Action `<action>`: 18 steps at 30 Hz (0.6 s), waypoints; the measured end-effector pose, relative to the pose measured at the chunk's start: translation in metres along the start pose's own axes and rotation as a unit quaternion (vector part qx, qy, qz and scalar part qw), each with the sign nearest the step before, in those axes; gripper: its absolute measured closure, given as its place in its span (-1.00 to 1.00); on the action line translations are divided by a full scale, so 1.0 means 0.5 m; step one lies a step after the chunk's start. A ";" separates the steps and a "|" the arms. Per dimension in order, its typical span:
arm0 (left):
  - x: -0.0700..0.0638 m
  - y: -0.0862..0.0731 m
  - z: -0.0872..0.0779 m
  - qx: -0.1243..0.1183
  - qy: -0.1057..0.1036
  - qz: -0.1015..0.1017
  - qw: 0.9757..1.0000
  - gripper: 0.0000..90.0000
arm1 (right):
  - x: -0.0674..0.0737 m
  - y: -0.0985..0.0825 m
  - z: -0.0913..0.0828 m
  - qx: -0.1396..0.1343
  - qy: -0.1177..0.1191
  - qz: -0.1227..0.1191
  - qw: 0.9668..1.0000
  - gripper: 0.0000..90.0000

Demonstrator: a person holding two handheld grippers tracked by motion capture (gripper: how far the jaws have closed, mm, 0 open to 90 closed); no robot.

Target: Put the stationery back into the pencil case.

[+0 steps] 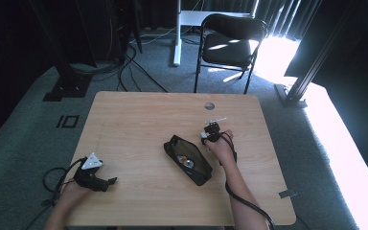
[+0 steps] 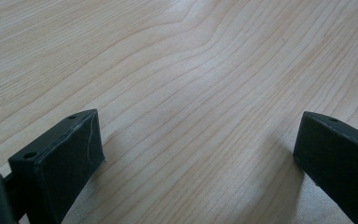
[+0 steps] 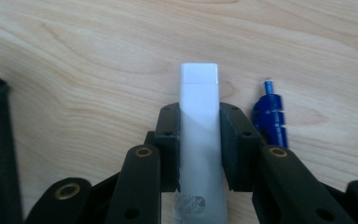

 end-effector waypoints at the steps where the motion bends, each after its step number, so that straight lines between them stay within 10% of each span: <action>1: 0.000 0.000 0.000 0.000 0.000 0.000 1.000 -0.97 | 0.001 0.001 -0.001 0.004 0.002 -0.001 1.000 0.56; 18: 0.000 0.000 0.000 0.000 0.000 0.000 1.000 -0.97 | 0.053 0.036 -0.121 -0.049 0.051 -0.039 0.997 0.56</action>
Point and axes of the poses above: each handheld gripper's, and its own axes: z roughly forward along the jaws, y roughly out of its top, x roughly to its left, the point moved 1 cm from there along z, roughly forward along the jaws, and after that the axes turned 8 degrees about y, right-handed, at the moved point
